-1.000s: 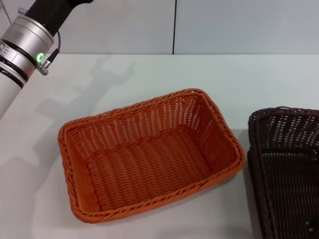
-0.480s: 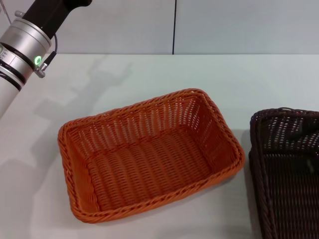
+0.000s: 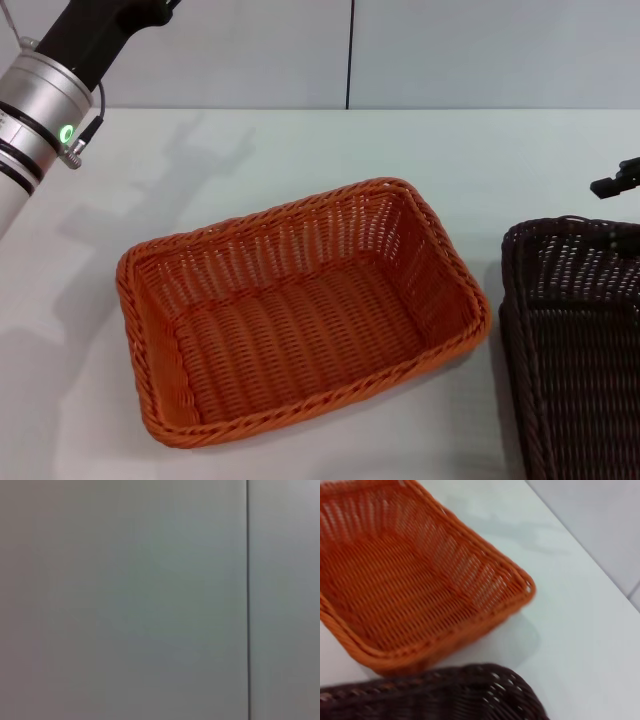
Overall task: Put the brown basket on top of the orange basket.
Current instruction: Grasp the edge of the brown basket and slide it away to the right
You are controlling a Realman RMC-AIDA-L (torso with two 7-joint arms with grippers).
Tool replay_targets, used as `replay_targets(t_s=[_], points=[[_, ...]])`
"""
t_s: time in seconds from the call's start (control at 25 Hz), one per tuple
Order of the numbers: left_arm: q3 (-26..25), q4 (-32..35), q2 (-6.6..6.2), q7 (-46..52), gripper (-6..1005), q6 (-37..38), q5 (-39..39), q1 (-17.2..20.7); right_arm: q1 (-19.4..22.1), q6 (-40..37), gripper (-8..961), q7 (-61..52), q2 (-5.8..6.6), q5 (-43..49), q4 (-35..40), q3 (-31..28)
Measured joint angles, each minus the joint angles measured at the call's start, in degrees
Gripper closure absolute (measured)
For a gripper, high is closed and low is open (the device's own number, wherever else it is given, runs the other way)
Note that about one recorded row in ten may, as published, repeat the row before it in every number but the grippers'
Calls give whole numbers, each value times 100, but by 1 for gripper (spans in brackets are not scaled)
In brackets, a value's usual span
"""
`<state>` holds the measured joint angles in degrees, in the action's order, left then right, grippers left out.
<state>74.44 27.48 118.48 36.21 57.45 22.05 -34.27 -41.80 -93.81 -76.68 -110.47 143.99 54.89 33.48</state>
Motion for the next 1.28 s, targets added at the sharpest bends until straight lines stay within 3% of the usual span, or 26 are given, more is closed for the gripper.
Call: replay_targets(t_s=[0.16,0.84,1.08,1.28], points=[[0,-42,0,-1,139,-52,-4,17,-34,415,317,-35,48,237,-221,186],[60,-90,20,58,140,-59,-18,21,-106,982,354,22,28,572,-925,550],[62,-186,26,61,140,-62,-18,20,-41,1030,502,94,26,514,-906,560],[62,-218,30,61,140,-45,-18,22,-32,1041,570,219,-13,475,-892,553]])
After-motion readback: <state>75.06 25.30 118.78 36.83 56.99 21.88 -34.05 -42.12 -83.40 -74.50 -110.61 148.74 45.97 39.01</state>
